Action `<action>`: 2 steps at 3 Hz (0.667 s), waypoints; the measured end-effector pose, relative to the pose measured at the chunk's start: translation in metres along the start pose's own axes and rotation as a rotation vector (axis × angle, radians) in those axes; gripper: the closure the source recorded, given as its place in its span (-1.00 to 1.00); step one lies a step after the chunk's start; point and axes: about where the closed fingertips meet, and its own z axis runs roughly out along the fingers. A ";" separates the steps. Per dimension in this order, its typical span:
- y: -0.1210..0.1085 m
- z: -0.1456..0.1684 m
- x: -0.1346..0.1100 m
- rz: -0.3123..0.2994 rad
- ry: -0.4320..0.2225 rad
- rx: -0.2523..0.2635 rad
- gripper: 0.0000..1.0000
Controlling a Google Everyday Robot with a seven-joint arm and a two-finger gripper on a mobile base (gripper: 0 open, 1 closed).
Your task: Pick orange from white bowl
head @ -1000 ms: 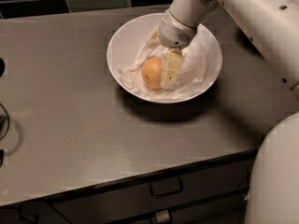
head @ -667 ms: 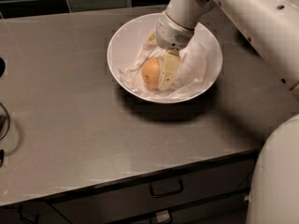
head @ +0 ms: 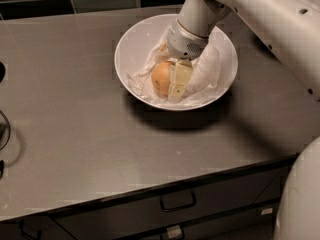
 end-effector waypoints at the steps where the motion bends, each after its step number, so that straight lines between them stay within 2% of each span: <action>1: 0.004 0.002 0.003 0.015 0.016 -0.004 -0.68; 2: 0.004 0.003 0.003 0.016 0.017 -0.005 -0.68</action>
Offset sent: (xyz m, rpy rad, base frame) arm -0.0061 -0.0075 -0.0097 -0.0439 0.0267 -0.0217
